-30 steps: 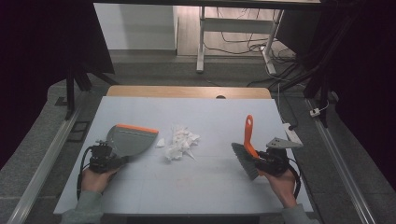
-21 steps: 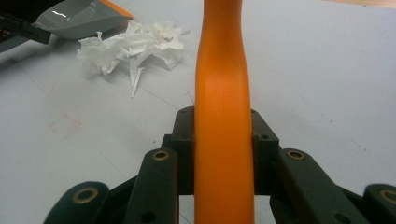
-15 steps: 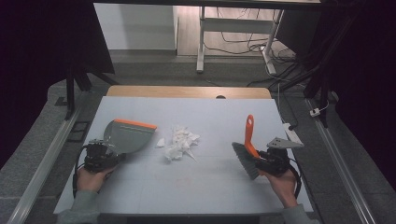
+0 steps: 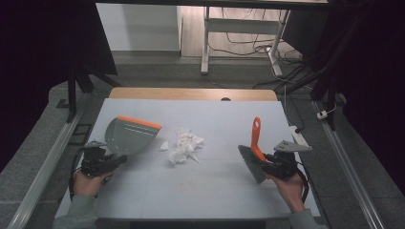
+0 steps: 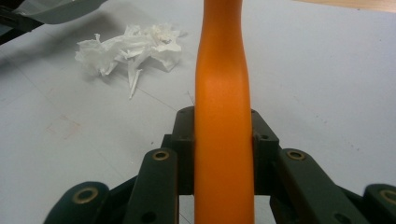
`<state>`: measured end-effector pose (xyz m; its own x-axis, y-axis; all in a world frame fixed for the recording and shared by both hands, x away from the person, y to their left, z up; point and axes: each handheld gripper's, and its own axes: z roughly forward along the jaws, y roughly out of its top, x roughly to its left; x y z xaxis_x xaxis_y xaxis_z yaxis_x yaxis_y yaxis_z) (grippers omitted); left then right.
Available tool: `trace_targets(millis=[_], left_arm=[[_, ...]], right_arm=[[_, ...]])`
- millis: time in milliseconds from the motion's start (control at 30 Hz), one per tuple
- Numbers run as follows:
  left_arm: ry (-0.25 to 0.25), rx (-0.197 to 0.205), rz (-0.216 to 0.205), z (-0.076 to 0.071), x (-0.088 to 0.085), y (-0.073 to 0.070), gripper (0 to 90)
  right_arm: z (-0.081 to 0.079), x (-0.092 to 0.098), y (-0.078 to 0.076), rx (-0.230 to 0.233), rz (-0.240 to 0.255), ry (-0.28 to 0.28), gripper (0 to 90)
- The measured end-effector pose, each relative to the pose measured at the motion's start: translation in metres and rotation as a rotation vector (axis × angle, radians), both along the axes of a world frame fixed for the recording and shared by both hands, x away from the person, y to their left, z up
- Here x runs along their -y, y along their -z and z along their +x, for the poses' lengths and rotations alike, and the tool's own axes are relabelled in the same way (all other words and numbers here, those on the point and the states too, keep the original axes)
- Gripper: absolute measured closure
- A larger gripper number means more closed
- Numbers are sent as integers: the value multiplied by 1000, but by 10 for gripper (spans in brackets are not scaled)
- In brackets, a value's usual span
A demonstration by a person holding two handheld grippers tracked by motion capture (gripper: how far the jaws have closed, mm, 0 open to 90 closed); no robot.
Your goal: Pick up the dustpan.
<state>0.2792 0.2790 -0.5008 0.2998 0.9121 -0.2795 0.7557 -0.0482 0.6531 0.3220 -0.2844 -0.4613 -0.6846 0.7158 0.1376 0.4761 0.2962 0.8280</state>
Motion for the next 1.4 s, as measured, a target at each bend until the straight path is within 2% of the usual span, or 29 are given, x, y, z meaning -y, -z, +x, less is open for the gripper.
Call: trace_targets(millis=[333, 633, 1400], left_arm=[[33, 45, 7, -8, -4, -11, 609], [104, 89, 9, -18, -3, -27, 609], [210, 118, -4, -36, -17, -38, 609]], right_arm=[[0, 1, 0, 2, -1, 6, 699], [0, 1, 0, 5, -1, 5, 699], [-1, 0, -2, 14, 1, 9, 699]])
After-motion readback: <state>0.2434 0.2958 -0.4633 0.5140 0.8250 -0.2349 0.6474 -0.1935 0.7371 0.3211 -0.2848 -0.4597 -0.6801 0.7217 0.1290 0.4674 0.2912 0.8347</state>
